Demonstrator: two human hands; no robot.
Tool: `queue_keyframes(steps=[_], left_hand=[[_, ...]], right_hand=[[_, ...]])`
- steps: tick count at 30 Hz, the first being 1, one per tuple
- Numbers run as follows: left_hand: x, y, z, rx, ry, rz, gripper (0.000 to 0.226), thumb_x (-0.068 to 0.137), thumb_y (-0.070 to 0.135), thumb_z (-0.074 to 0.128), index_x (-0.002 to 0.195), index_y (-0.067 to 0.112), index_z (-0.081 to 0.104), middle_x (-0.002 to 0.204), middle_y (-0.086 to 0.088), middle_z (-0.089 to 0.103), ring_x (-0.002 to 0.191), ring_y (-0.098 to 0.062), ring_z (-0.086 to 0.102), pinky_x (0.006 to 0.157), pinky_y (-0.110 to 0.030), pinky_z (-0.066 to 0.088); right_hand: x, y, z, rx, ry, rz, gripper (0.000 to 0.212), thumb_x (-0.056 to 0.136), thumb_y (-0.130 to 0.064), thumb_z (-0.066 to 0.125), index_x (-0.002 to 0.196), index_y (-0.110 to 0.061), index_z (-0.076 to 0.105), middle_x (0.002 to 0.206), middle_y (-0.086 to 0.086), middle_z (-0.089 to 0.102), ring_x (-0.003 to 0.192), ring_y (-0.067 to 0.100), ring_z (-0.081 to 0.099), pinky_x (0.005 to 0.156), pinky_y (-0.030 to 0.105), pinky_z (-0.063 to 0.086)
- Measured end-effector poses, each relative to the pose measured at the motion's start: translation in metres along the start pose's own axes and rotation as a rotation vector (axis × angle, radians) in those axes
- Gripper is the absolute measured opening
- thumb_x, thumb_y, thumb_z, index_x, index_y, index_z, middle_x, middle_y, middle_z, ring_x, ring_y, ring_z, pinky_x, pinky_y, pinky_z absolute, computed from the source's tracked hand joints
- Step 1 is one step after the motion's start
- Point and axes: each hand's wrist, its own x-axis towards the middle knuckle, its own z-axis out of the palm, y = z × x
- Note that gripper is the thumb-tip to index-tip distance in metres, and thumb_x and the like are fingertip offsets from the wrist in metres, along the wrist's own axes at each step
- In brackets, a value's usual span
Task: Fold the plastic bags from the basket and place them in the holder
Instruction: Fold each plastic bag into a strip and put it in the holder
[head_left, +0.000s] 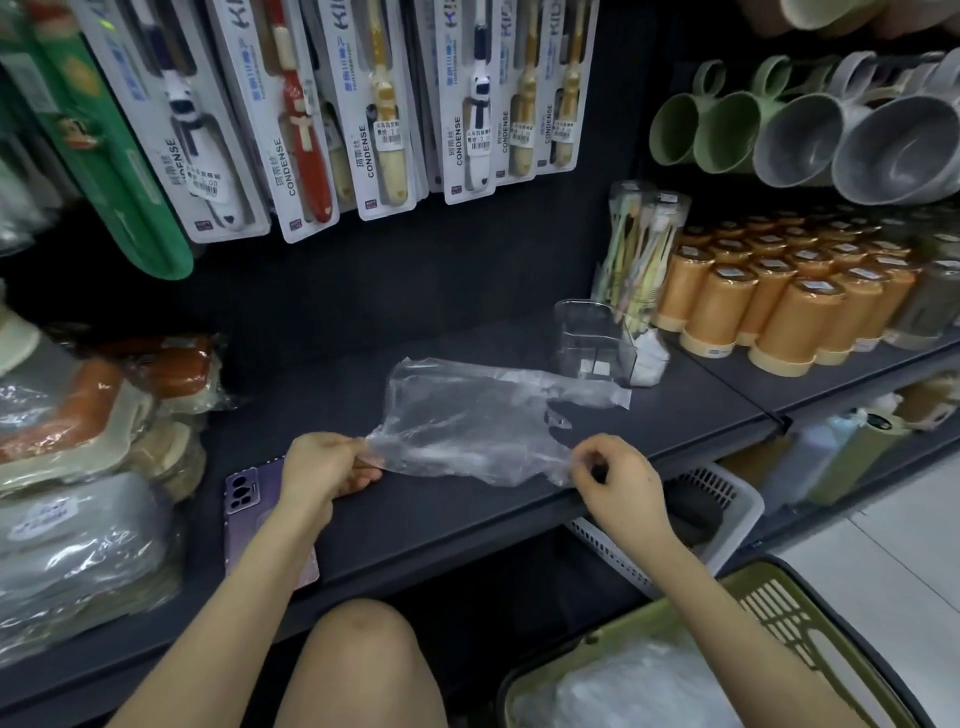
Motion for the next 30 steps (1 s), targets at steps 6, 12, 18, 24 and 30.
queue_keyframes(steps=[6,12,18,24,30], left_hand=[[0.002,-0.004,0.002,0.049,0.036,0.042,0.03,0.098,0.003,0.047,0.071,0.0,0.06,0.05,-0.005,0.063,0.038,-0.007,0.058,0.038,-0.013,0.045],[0.001,-0.01,0.01,-0.059,0.022,-0.038,0.027,0.101,0.006,0.043,0.079,0.001,0.057,0.051,-0.003,0.066,0.037,-0.004,0.057,0.036,-0.012,0.043],[0.001,-0.007,0.007,-0.158,-0.004,-0.124,0.023,0.102,0.006,0.043,0.081,0.003,0.052,0.045,-0.001,0.063,0.035,-0.005,0.057,0.035,-0.013,0.043],[0.0,-0.006,0.004,-0.187,0.024,-0.158,0.025,0.102,0.006,0.04,0.08,0.005,0.05,0.042,0.0,0.061,0.033,-0.005,0.056,0.034,-0.012,0.041],[0.008,-0.009,0.009,-0.138,0.06,-0.096,0.021,0.102,0.007,0.041,0.084,0.005,0.052,0.042,0.002,0.061,0.031,-0.003,0.053,0.033,-0.011,0.04]], right_hand=[[0.0,0.006,-0.02,-0.051,0.058,0.028,0.019,0.089,-0.018,0.063,0.107,-0.019,0.058,0.082,-0.01,0.058,0.072,0.008,0.056,0.064,0.025,0.04],[-0.012,0.003,-0.03,0.589,-0.262,0.247,0.064,0.074,-0.049,0.069,0.133,-0.04,0.044,0.117,-0.018,0.052,0.093,0.002,0.061,0.077,0.028,0.054],[-0.005,0.006,-0.014,0.374,-0.081,0.299,0.055,0.087,-0.031,0.069,0.135,-0.021,0.045,0.103,-0.004,0.057,0.083,0.016,0.058,0.073,0.039,0.053],[0.002,0.005,0.004,-0.162,0.161,0.141,0.034,0.091,-0.014,0.059,0.124,-0.013,0.054,0.075,0.003,0.065,0.065,0.027,0.061,0.053,0.033,0.043],[-0.002,0.038,-0.026,-0.285,0.143,-0.155,0.036,0.086,-0.009,0.067,0.12,-0.009,0.06,0.066,0.004,0.066,0.053,0.025,0.06,0.047,0.032,0.047]])
